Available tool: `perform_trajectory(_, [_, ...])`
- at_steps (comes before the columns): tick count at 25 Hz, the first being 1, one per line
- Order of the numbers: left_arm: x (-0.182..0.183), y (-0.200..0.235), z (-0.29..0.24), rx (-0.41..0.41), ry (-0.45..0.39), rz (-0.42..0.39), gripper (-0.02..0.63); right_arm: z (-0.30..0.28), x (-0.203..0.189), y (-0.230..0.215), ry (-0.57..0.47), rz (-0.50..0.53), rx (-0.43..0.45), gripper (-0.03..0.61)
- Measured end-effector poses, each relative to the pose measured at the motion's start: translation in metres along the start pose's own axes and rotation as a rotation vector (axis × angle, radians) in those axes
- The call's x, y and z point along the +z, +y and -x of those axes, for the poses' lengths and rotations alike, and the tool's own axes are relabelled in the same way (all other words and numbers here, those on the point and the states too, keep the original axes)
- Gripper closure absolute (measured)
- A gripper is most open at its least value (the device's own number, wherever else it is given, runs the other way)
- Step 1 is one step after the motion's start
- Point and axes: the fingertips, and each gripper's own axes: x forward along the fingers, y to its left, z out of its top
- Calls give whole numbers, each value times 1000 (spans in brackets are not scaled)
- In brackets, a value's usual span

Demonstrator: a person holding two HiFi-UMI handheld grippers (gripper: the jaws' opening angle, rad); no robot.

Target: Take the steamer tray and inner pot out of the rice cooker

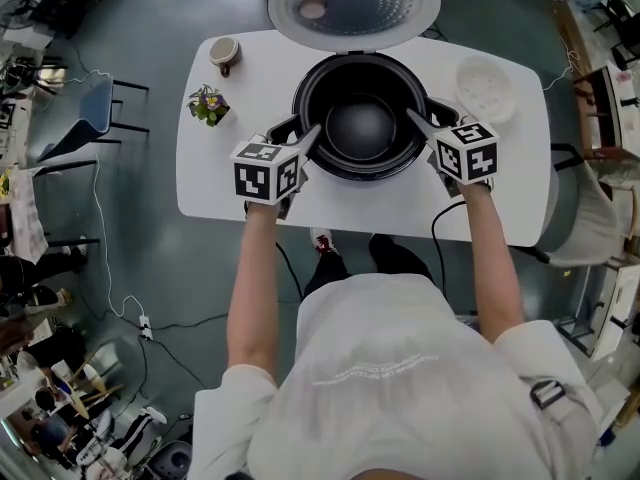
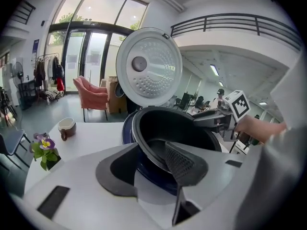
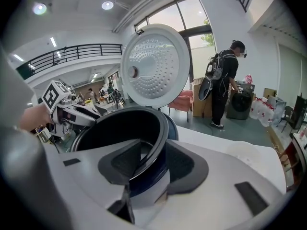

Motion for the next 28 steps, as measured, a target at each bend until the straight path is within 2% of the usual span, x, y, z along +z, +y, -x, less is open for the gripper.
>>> perform_trajectory(8, [1,2,0,-15,-17,-10,449,-1,0,0,-9,-47,-7,411])
perform_trajectory(14, [3,7,3,-39,-52,64,482,5,5,-1,-40,-137,12,439])
perform_trajectory(18, [9,8,7,-50,-90,88,496,10,13,-2,-43,-141,-10,453])
perform_trajectory(22, [17,10,15,-78,-152,156,517,18,23,1,-67,-153,-21,462])
perform_trajectory(28, [29,10,25,-113,-171,139,515,35,47,11,-113,-132,-62,463])
